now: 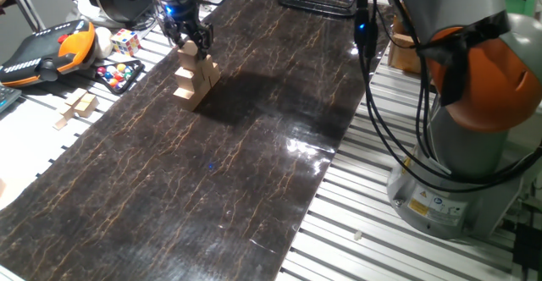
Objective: Stack the blocks into a pyramid shape
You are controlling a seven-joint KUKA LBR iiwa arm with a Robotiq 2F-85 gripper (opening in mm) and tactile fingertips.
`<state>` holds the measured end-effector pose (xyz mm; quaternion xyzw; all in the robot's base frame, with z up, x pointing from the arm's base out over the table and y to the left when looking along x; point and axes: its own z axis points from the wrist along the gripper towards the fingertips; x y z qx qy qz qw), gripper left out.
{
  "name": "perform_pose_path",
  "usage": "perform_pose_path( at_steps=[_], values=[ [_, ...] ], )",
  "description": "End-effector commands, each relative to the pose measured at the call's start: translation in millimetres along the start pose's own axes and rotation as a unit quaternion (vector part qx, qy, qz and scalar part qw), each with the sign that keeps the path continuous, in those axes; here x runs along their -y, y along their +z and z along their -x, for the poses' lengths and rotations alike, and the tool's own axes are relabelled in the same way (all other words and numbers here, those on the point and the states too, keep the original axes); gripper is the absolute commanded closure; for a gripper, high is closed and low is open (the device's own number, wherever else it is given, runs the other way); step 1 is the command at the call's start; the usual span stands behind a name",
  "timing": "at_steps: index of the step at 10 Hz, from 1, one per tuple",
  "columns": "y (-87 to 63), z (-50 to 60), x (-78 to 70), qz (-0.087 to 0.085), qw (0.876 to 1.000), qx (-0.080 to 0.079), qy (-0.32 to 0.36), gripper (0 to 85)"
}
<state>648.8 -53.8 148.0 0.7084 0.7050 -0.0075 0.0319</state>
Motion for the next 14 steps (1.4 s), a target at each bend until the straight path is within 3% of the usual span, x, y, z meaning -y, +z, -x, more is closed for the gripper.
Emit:
perform_pose_path(
  at_steps=[1, 11, 12, 14],
  values=[
    [0.8, 0.7, -0.6, -0.001, 1.000, -0.002, 0.002, 84.3],
    [2.0, 0.1, -1.6, 0.000, 1.000, -0.001, 0.003, 84.3],
    [1.9, 0.0, -1.4, 0.000, 1.000, -0.002, 0.000, 82.0],
    [1.8, 0.2, -1.1, 0.002, 1.000, 0.000, 0.002, 64.3]
  ],
)
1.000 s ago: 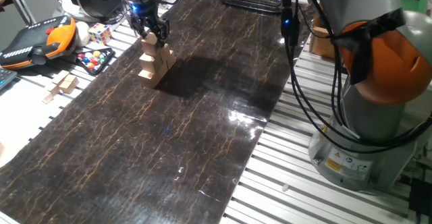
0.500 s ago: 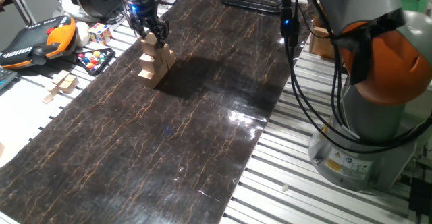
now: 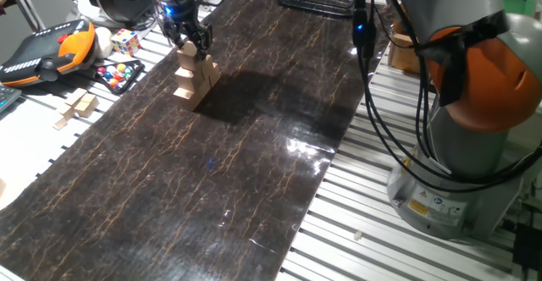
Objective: Stack the blocks into a pyramid shape
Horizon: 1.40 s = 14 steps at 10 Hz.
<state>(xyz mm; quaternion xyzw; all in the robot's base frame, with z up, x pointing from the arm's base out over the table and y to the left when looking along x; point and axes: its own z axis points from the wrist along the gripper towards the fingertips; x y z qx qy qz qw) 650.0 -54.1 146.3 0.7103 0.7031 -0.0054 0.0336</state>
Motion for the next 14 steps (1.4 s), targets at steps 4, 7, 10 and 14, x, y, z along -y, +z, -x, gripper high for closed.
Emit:
perform_pose_path(
  at_steps=[4, 7, 10, 14],
  values=[
    [0.3, -0.1, 0.0, 0.004, 1.000, 0.001, 0.006, 44.3],
    [0.8, 0.1, -0.1, 0.002, 1.000, 0.001, 0.006, 39.0],
    [1.3, -0.1, -0.3, 0.004, 1.000, 0.001, 0.006, 32.0],
    [1.4, -0.1, -0.4, 0.005, 1.000, -0.003, 0.005, 31.7]
  ],
)
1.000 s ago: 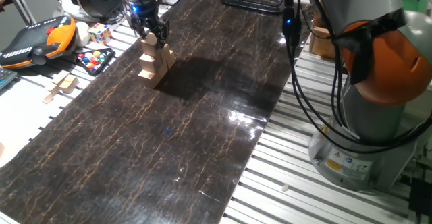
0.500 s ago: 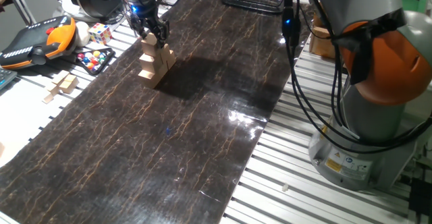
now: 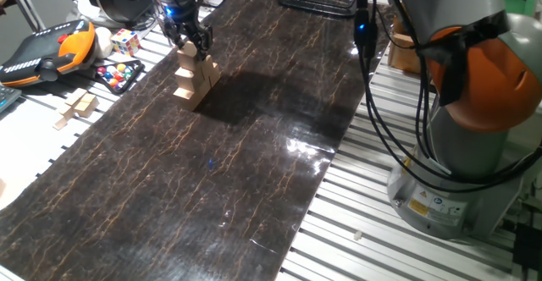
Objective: Stack the blocks into a pyramid shape
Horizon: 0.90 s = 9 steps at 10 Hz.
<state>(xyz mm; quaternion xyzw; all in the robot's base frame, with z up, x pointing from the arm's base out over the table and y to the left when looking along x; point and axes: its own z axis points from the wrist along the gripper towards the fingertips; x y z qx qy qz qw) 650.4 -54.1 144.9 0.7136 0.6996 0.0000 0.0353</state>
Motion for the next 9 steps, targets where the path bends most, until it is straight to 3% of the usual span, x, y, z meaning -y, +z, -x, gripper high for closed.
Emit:
perform_pose_path(
  at_steps=[1, 6, 9],
  values=[
    [-0.1, 0.1, 0.0, 0.000, 1.000, 0.000, 0.000, 29.7],
    [0.0, 0.3, 0.1, 0.005, 1.000, 0.001, 0.002, 25.7],
    [-0.9, 0.5, 0.8, 0.009, 1.000, -0.001, 0.012, 6.7]
  ],
)
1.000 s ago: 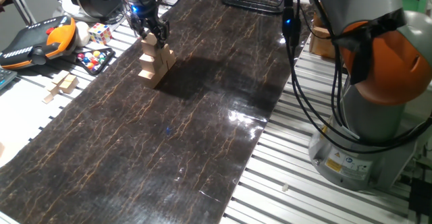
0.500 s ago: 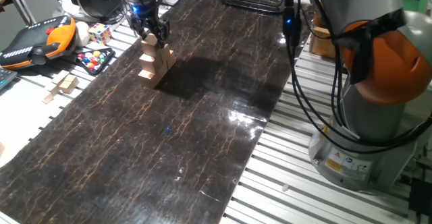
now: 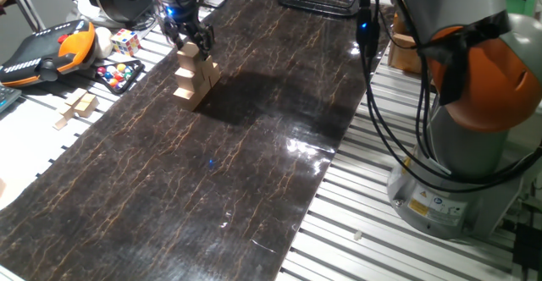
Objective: Stack the blocks into a pyramid shape
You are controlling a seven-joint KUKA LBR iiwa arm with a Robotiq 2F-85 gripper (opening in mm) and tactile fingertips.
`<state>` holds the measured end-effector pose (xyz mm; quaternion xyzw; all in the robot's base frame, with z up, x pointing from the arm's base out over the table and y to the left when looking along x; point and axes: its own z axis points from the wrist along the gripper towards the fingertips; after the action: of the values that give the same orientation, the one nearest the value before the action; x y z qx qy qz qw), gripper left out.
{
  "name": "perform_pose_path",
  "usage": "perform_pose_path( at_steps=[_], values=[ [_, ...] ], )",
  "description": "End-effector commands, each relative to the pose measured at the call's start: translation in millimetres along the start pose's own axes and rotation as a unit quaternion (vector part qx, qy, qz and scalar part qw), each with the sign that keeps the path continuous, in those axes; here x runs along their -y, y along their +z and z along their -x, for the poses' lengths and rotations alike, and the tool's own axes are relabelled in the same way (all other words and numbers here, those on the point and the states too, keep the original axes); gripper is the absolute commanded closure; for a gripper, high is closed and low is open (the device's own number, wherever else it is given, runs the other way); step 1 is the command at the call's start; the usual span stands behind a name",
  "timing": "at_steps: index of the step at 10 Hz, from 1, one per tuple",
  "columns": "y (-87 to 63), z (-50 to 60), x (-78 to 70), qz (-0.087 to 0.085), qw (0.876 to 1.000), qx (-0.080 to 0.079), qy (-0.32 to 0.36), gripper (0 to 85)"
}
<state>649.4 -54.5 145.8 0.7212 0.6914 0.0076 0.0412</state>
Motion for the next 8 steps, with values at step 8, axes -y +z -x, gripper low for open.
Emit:
perform_pose_path(
  at_steps=[8],
  values=[
    [-39.8, 2.0, 33.1, -0.003, 1.000, -0.014, -0.027, 12.0]
  ],
)
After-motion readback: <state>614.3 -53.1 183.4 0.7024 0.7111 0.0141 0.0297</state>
